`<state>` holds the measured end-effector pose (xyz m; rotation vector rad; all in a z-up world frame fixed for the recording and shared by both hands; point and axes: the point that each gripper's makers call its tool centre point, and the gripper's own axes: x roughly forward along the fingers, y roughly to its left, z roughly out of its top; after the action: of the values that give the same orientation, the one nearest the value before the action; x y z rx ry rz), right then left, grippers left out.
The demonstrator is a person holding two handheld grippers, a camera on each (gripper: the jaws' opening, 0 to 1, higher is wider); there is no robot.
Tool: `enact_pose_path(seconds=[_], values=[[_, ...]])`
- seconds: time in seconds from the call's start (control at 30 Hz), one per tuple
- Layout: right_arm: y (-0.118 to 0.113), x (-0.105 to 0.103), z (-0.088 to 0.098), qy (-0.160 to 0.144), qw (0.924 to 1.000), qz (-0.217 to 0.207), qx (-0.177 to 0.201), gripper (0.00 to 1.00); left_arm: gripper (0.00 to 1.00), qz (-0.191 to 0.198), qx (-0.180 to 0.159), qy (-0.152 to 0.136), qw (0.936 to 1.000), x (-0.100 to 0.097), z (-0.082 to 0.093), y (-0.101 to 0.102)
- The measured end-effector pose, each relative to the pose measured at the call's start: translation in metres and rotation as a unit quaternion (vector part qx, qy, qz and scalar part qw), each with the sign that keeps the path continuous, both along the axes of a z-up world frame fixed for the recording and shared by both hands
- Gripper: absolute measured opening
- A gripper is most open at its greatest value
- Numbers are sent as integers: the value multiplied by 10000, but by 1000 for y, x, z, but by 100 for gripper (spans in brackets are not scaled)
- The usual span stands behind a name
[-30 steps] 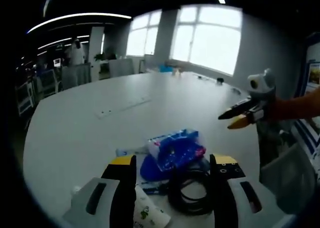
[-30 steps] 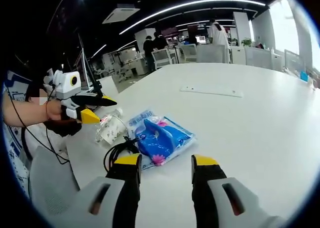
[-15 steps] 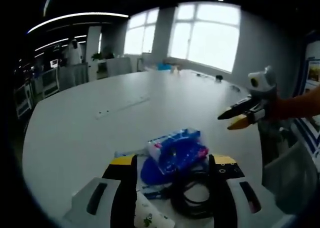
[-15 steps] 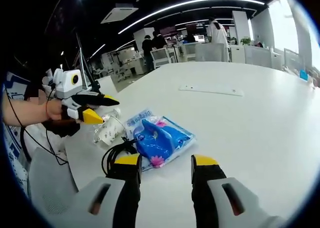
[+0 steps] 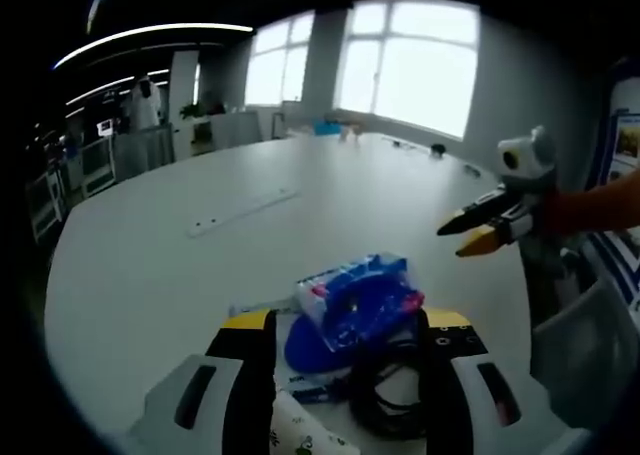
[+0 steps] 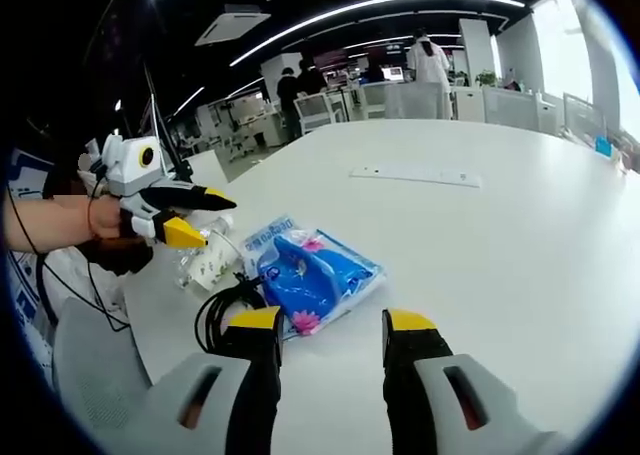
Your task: Arrange the tabletop items into an orderly group along one side of the table until the central work area is clear of visible clutter.
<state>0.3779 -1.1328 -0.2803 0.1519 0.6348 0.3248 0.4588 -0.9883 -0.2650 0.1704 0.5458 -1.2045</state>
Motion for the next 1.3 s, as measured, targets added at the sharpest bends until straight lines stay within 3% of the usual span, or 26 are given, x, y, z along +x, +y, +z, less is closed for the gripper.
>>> enact_pose_path(seconds=[1.3], values=[[3,22,-18,219,9995,-247,30,32,44,-83,446,-74,9989,14,-24,-15]])
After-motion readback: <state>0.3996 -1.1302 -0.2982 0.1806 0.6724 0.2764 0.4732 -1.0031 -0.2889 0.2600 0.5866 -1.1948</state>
